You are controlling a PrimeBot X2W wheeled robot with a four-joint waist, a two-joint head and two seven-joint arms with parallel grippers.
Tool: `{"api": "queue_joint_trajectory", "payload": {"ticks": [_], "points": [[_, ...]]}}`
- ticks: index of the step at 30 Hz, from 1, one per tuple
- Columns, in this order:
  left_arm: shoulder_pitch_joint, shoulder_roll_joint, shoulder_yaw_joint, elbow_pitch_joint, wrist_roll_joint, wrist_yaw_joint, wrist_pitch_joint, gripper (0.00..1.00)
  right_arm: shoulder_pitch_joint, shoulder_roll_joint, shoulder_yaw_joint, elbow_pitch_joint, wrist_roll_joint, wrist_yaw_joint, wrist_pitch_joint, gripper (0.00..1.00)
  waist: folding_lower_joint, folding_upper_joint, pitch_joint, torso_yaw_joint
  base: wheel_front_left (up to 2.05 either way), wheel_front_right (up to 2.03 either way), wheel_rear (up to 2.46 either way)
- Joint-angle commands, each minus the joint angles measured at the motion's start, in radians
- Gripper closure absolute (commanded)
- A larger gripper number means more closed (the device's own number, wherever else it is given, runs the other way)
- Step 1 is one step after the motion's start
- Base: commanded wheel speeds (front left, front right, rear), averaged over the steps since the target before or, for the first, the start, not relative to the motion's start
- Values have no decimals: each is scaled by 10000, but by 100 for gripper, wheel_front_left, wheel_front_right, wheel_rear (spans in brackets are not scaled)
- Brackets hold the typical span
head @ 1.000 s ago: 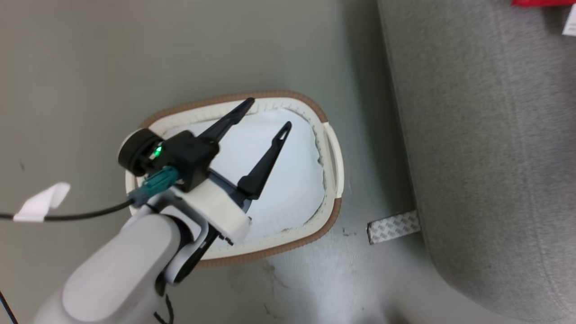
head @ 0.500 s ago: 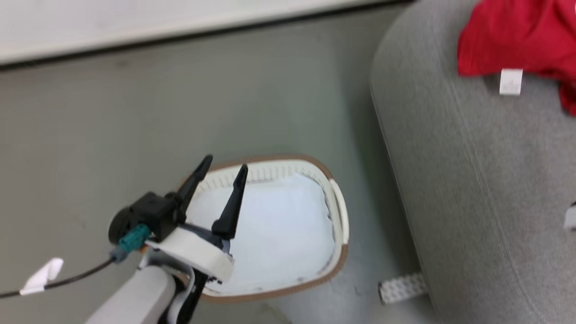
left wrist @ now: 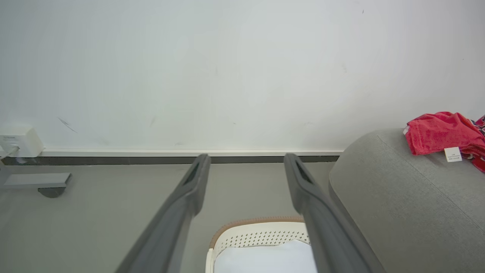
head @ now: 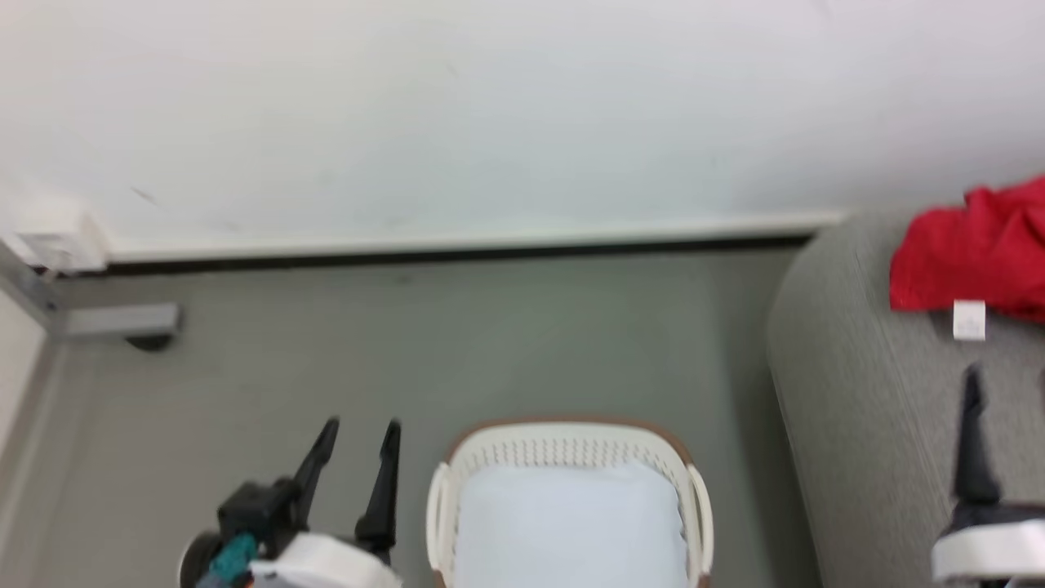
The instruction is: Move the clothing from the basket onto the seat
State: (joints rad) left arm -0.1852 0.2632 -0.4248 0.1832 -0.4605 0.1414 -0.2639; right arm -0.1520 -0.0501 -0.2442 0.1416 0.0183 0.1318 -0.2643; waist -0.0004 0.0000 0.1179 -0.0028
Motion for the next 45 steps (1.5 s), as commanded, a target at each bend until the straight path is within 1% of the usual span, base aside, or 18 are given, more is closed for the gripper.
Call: {"api": "queue_joint_trajectory", "payload": {"ticks": [1,4,7,14,21,26,33,45], "points": [[354,-100,136,52,159,-38,-3,0,373,-11,154,127,156,-23,2,0,4,0,-1011,748,0,0,0],[855,-286,636,97,537,-195,-5,0,860,-21,631,310,308,-23,1,0,4,0,-1307,859,0,0,0],[1288,-528,1082,85,764,-478,-4,0,1348,-22,984,534,648,-23,1,0,4,0,-1529,957,0,0,0],[1813,-1057,1901,293,1301,-1219,-5,0,2095,-18,1217,1026,1174,-23,1,0,4,0,-1867,1039,0,0,0],[1977,-1465,2479,689,1736,-1904,-5,0,2219,-20,1368,1272,1321,-23,1,0,4,0,-2077,809,0,0,0],[1880,-1703,2773,903,1940,-2120,-6,0,2194,-17,1342,1284,1187,-23,1,0,4,0,-2123,624,0,0,0],[1847,-1898,3069,1126,2199,-2348,-6,0,2098,-17,1422,1317,1109,-23,0,0,4,0,-2098,400,0,0,0],[1738,-2042,3350,1351,2455,-2549,-6,0,1957,-16,1594,1422,1130,-23,0,0,4,0,-2020,106,0,0,0]]}}
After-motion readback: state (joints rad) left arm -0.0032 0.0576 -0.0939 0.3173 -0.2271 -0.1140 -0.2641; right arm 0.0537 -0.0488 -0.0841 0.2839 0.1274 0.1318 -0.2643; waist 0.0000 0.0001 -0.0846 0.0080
